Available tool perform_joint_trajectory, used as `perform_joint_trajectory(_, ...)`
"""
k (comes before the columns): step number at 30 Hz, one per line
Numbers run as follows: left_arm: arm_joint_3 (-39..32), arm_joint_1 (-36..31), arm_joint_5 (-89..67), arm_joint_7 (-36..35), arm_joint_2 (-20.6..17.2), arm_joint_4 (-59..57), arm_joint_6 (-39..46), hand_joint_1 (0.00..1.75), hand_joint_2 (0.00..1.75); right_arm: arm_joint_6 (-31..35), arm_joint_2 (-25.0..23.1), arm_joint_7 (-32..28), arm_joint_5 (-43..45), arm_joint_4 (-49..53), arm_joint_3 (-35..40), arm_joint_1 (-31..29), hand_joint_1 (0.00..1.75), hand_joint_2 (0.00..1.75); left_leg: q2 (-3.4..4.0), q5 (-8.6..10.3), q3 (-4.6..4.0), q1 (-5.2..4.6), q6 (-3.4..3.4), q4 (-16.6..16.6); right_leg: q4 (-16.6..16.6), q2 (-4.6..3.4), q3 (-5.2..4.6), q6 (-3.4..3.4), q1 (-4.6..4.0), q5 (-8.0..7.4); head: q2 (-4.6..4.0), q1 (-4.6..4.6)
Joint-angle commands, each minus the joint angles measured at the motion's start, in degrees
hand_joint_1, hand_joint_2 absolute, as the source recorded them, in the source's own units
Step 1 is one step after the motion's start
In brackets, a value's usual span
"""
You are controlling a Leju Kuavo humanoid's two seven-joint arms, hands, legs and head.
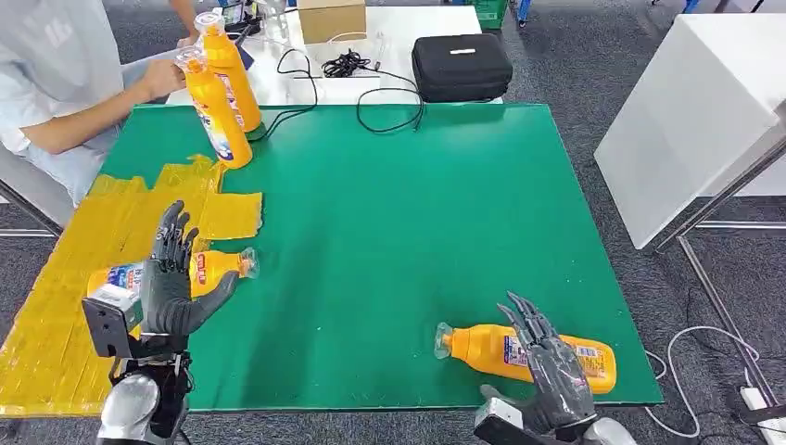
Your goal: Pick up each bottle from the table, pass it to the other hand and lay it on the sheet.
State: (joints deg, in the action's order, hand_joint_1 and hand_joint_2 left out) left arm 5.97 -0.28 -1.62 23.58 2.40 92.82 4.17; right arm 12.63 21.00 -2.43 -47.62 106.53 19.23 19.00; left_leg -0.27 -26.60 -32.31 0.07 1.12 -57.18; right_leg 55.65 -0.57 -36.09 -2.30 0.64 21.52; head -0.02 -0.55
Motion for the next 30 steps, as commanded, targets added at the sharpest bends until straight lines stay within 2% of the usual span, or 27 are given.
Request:
perform_joint_trajectory(1,-1.53,1.37,1.64,-0.83,0.65,1.50,-0.89,0.00,1.75,-1.11,9.06,12.08,-3.96,-0.65,0.92,5.57,0.00,1.75,-0.06,-0.05,0.13,-0.02,-0.01,0.03,-0.02,0.11,0.16,0.03,0.01,0.08,0.00,0.00)
perform_joint_trajectory(9,-1.51,1.32,1.63,-0.83,0.66,1.54,-0.89,0.00,1.75,-1.12,9.08,12.06,-3.98,-0.62,0.94,5.34,0.00,1.75,0.04,-0.22,0.40,0.02,-0.06,0.03,-0.02,0.02,0.38,0.07,-0.04,0.16,0.00,-0.02)
perform_joint_trajectory(11,-1.26,1.44,0.96,-1.59,0.86,1.51,-0.73,0.00,1.75,-1.06,8.19,15.87,-6.08,-2.53,0.84,4.89,0.00,1.75,0.00,-0.10,0.17,0.01,-0.04,0.04,-0.04,0.05,0.18,0.04,-0.03,0.06,0.00,0.00)
perform_joint_trajectory(13,-0.73,1.33,0.65,-2.14,1.29,1.04,-0.65,0.00,1.75,-0.06,6.83,17.65,-7.59,-5.83,0.46,3.85,0.00,1.75,0.01,-0.13,0.35,0.03,-0.05,0.07,-0.09,0.05,0.32,0.05,-0.06,0.09,0.00,0.00)
perform_joint_trajectory(30,0.62,2.12,-1.17,-4.57,2.70,-1.31,1.09,0.00,1.75,-1.48,0.34,20.89,-14.93,-13.20,-2.17,-0.73,0.00,1.75,0.03,-0.08,0.31,0.02,-0.04,0.11,-0.12,0.02,0.26,0.04,-0.04,0.03,0.00,-0.02)
